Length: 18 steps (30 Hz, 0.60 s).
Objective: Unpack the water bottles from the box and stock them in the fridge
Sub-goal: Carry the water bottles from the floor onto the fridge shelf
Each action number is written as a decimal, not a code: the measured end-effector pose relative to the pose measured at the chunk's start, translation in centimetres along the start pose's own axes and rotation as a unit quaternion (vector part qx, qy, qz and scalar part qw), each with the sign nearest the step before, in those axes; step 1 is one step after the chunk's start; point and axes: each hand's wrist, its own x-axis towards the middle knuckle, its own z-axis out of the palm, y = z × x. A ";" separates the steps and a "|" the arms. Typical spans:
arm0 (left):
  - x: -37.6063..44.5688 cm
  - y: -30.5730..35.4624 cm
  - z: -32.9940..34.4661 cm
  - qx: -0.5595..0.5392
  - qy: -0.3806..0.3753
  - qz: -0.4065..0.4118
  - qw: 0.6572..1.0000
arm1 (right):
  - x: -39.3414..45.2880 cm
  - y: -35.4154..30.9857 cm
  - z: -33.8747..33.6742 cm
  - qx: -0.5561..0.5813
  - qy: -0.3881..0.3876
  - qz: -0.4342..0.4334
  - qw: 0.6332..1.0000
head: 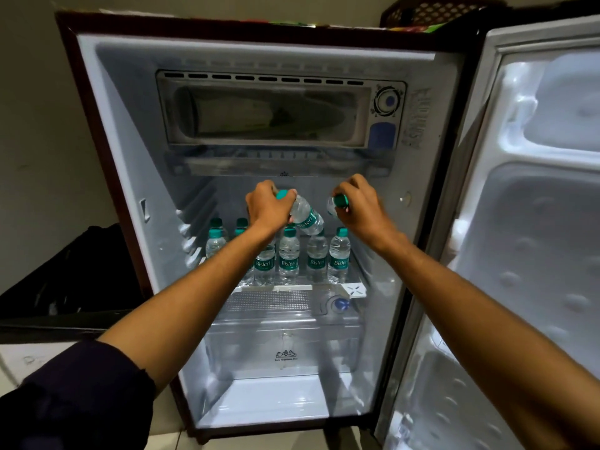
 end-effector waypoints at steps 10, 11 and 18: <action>1.6 -0.3 4.0 -0.070 0.020 -0.022 0.997 | -0.1 0.8 2.0 0.022 0.001 0.046 0.999; 2.0 -0.4 4.4 -0.062 0.020 -0.018 0.998 | 0.0 1.0 2.4 0.025 -0.003 0.049 0.998; 5.2 -1.6 6.8 -0.010 -0.011 -0.034 0.999 | 1.2 2.8 5.0 -0.013 -0.029 0.068 0.997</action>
